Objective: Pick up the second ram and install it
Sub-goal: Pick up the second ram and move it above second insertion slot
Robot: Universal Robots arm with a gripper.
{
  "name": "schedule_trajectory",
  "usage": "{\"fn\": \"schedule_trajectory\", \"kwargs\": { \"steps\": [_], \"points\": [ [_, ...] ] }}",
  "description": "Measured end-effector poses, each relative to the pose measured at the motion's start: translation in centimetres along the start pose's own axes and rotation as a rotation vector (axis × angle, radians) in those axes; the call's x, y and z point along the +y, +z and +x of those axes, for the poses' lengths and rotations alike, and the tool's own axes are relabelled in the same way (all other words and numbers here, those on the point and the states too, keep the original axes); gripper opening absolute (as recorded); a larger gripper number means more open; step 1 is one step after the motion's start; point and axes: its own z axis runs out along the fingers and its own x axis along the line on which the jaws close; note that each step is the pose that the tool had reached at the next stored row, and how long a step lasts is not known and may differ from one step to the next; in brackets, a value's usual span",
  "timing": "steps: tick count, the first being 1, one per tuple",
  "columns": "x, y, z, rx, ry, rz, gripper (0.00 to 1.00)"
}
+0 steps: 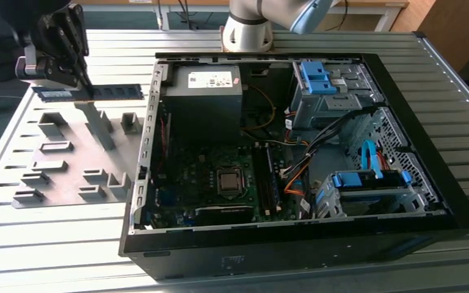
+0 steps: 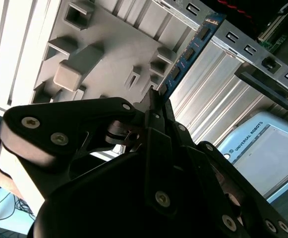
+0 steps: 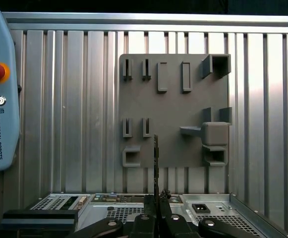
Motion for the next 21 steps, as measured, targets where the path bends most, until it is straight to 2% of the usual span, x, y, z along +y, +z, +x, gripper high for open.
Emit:
{"fn": "schedule_trajectory", "kwargs": {
  "steps": [21],
  "points": [
    [-0.85, -0.02, -0.01, 0.0001, 0.000, -0.0001, 0.14]
  ]
}}
